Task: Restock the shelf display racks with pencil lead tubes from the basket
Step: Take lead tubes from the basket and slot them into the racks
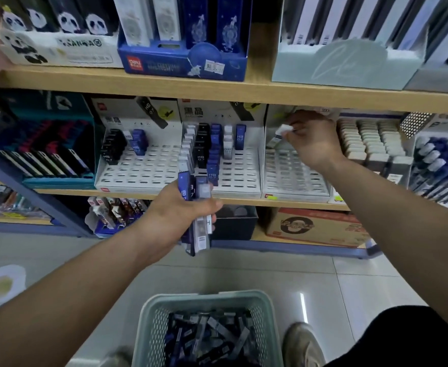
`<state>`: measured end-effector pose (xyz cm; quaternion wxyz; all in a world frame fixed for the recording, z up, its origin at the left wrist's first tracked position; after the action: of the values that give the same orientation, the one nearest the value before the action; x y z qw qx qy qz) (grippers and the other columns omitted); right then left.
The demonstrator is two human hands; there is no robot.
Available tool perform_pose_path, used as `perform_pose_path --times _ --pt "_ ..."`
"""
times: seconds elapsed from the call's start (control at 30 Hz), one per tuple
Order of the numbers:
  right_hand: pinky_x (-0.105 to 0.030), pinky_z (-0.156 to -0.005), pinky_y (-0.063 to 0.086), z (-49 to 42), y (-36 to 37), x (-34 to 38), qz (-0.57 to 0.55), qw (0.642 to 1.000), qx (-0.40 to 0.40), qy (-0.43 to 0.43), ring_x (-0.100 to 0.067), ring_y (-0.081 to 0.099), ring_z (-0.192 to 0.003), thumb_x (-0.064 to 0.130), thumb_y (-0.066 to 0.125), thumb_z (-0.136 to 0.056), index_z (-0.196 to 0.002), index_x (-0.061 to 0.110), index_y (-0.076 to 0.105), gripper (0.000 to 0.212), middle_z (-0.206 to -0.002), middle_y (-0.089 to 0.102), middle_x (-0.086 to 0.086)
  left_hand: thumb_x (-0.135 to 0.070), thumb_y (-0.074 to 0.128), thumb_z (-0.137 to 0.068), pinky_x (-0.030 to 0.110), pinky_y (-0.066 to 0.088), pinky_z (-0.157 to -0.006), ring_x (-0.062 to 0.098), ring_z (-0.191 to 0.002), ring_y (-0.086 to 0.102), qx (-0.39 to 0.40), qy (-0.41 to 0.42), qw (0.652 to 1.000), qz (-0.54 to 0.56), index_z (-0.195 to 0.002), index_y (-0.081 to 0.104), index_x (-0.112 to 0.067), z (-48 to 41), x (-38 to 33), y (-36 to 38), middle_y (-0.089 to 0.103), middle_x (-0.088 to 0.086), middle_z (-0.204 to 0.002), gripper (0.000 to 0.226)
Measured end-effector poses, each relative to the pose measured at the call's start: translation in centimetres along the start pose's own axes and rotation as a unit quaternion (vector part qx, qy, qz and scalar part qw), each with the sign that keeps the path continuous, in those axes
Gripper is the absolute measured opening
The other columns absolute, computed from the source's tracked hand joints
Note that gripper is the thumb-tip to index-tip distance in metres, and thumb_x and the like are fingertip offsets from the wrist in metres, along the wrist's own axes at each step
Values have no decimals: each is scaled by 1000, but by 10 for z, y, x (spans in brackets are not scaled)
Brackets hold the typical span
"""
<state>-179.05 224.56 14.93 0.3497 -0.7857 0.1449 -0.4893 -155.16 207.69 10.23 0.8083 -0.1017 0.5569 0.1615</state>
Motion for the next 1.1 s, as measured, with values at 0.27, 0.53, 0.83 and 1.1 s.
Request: perform_pose_path --times 0.27,0.53,0.83,1.1 --pt "-36 -94 51 -1 3 -10 61 998 13 -29 -24 67 -106 26 58 -99 -114 18 73 23 -110 74 -3 -6 76 -85 37 58 -66 21 -65 66 14 8 1000 12 -99 63 -14 -2 4 -3 64 3 -70 20" --pt "-25 -81 43 -5 2 5 97 991 -26 -84 -30 66 -97 14 56 -98 -111 14 72 21 -106 73 -7 -5 75 -85 34 57 -64 20 -67 65 23 8 1000 17 -99 62 -13 -1 6 6 62 3 -69 20" --pt "-21 -91 40 -6 18 -6 101 992 26 -68 -26 63 -111 12 52 -100 -124 15 69 30 -122 69 -7 -7 76 -85 33 57 -64 20 -69 68 17 7 1000 18 -102 64 -14 -3 7 5 64 1 -71 22" --pt "-37 -95 49 9 23 -2 173 981 71 -46 -36 53 -120 18 53 -96 -141 24 55 45 -131 58 -18 -9 74 -87 40 59 -70 16 -69 69 4 -2 999 51 -100 66 -20 -4 5 0 68 0 -72 19"
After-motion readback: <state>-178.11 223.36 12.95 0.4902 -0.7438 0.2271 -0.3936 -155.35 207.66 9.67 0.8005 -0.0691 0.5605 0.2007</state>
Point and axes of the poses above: each hand's wrist, its own z-axis away from the middle knuckle, its own y-axis out of the palm, x = y × z, the point moved 8 cm from there along -z, towards the middle knuckle
